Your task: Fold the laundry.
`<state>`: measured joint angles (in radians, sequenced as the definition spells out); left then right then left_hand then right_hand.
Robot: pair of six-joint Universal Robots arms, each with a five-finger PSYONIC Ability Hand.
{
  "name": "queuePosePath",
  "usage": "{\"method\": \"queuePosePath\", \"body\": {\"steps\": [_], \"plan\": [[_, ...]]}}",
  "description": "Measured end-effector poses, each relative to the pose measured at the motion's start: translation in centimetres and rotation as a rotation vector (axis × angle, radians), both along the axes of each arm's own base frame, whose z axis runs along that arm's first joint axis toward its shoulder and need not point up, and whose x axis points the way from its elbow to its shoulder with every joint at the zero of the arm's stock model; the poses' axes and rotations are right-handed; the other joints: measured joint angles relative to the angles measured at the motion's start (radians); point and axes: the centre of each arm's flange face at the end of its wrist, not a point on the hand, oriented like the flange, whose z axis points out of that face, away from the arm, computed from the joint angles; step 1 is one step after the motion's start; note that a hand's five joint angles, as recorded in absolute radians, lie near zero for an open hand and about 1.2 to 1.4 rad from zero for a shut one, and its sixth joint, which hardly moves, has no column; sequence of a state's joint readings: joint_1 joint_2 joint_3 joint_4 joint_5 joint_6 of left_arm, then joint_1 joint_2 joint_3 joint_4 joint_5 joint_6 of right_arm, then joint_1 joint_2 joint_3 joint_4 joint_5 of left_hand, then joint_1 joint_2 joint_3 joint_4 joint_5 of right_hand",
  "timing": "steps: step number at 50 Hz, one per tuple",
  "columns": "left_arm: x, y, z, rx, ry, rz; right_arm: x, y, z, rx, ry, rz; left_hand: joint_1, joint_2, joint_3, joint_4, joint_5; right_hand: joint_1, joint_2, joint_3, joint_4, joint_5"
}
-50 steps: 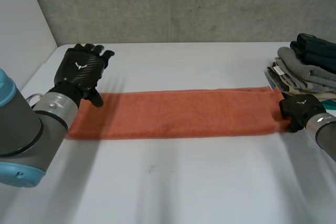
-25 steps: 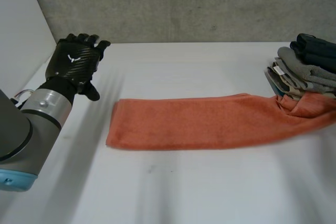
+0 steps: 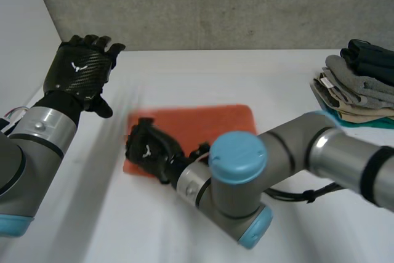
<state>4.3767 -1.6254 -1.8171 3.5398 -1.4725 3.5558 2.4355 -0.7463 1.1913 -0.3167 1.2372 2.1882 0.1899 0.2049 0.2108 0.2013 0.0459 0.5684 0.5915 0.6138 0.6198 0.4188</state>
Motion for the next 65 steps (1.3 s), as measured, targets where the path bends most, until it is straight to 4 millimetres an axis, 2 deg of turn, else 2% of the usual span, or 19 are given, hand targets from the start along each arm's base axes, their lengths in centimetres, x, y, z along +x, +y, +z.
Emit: {"method": "queuePosePath", "body": {"steps": [1, 3, 9, 13, 17, 19, 23, 27, 29, 32, 34, 35, 40, 43, 46, 48, 55, 59, 65], "plan": [[-0.1, 0.1, 0.0, 0.001, 0.0, -0.003, -0.1, 0.0, -0.5, 0.022, 0.02, -0.03, 0.0, 0.0, 0.0, 0.0, 0.0, -0.248, -0.257, -0.256, -0.244, -0.242], [-0.2, 0.1, -0.1, 0.001, 0.0, -0.007, -0.6, -0.5, -0.6, 0.05, 0.029, -0.101, 0.0, 0.0, 0.0, 0.0, 0.0, -0.344, -0.37, -0.385, -0.386, -0.364], [-0.8, 0.3, 0.1, -0.01, 0.004, -0.027, -4.5, -4.1, 0.8, 0.196, -0.009, -0.403, 0.0, 0.0, 0.0, 0.001, 0.0, -0.347, -0.382, -0.407, -0.414, -0.376], [-1.5, 0.5, 0.1, -0.022, 0.008, -0.049, -9.7, -6.2, 0.9, 0.364, -0.006, -0.598, 0.0, 0.0, 0.0, 0.0, 0.0, -0.339, -0.374, -0.399, -0.411, -0.374], [-2.0, 0.6, -0.3, -0.02, 0.007, -0.064, -13.1, -7.4, -0.2, 0.445, 0.028, -0.713, 0.0, 0.0, 0.0, 0.0, 0.0, 0.241, 0.225, 0.185, 0.176, 0.212], [-2.2, 0.7, -0.5, -0.016, 0.006, -0.07, -14.6, -8.3, -0.5, 0.449, 0.024, -0.769, 0.0, 0.0, 0.0, 0.0, 0.0, 0.409, 0.465, 0.408, 0.401, 0.429], [-2.4, 0.8, -0.7, -0.011, 0.003, -0.078, -16.6, -10.7, 0.0, 0.359, -0.03, -0.855, 0.0, 0.0, 0.0, 0.0, 0.0, 0.516, 0.551, 0.569, 0.57, 0.571], [-2.5, 1.0, -0.7, -0.011, 0.003, -0.082, -16.2, -11.6, 2.3, 0.204, -0.088, -0.838, 0.0, 0.0, 0.0, 0.0, 0.0, 0.516, 0.551, 0.569, 0.575, 0.579], [-2.6, 1.1, -0.6, -0.014, 0.005, -0.083, -14.7, -11.1, 4.0, 0.109, -0.118, -0.775, 0.0, 0.0, 0.0, 0.0, 0.0, 0.516, 0.551, 0.569, 0.576, 0.582], [-2.6, 1.3, -0.4, -0.019, 0.007, -0.083, -10.2, -7.8, 5.7, 0.004, -0.145, -0.563, 0.0, 0.0, 0.0, 0.0, 0.0, 0.516, 0.551, 0.57, 0.577, 0.589], [-2.5, 1.3, -0.3, -0.02, 0.008, -0.082, -8.4, -6.1, 5.5, -0.004, -0.138, -0.47, 0.0, 0.0, 0.0, 0.0, 0.0, 0.516, 0.551, 0.57, 0.577, 0.59], [-2.5, 1.4, -0.3, -0.02, 0.008, -0.081, -6.6, -3.9, 4.9, -0.003, -0.124, -0.361, 0.0, 0.0, 0.0, 0.0, 0.0, 0.516, 0.551, 0.572, 0.577, 0.591], [-2.4, 1.5, -0.4, -0.012, 0.007, -0.077, -3.3, 1.6, 1.7, 0.04, -0.049, -0.109, 0.0, 0.0, 0.0, 0.001, 0.0, 0.457, 0.486, 0.484, 0.479, 0.51], [-2.3, 1.7, -0.6, 0.004, 0.016, -0.076, -3.0, 2.9, -0.4, 0.077, 0.01, -0.083, 0.0, 0.0, 0.0, 0.001, 0.0, -0.087, -0.069, -0.066, -0.071, -0.055], [-2.3, 1.8, -0.7, 0.023, 0.03, -0.075, -3.4, 2.5, -0.8, 0.104, 0.022, -0.142, 0.0, 0.0, 0.0, 0.0, 0.0, -0.34, -0.359, -0.37, -0.376, -0.335], [-2.3, 2.0, -0.7, 0.042, 0.047, -0.072, -4.1, 1.4, 0.0, 0.14, -0.008, -0.218, 0.0, 0.0, 0.0, 0.0, 0.0, -0.345, -0.381, -0.405, -0.41, -0.368], [-3.3, 3.0, -0.4, 0.114, 0.109, -0.07, -7.5, -4.0, 5.8, 0.388, -0.278, -0.434, 0.0, 0.0, 0.0, 0.0, 0.0, -0.344, -0.381, -0.406, -0.413, -0.375], [-4.9, 4.0, -1.1, 0.175, 0.116, -0.088, -8.8, -5.8, 7.8, 0.559, -0.362, -0.472, 0.0, 0.0, 0.0, 0.001, 0.0, -0.345, -0.381, -0.406, -0.413, -0.375], [-7.3, 5.4, -3.6, 0.297, 0.08, -0.085, -9.0, -7.4, 7.5, 0.754, -0.329, -0.513, 0.0, 0.0, 0.0, 0.0, 0.0, -0.345, -0.381, -0.406, -0.413, -0.374]]}}
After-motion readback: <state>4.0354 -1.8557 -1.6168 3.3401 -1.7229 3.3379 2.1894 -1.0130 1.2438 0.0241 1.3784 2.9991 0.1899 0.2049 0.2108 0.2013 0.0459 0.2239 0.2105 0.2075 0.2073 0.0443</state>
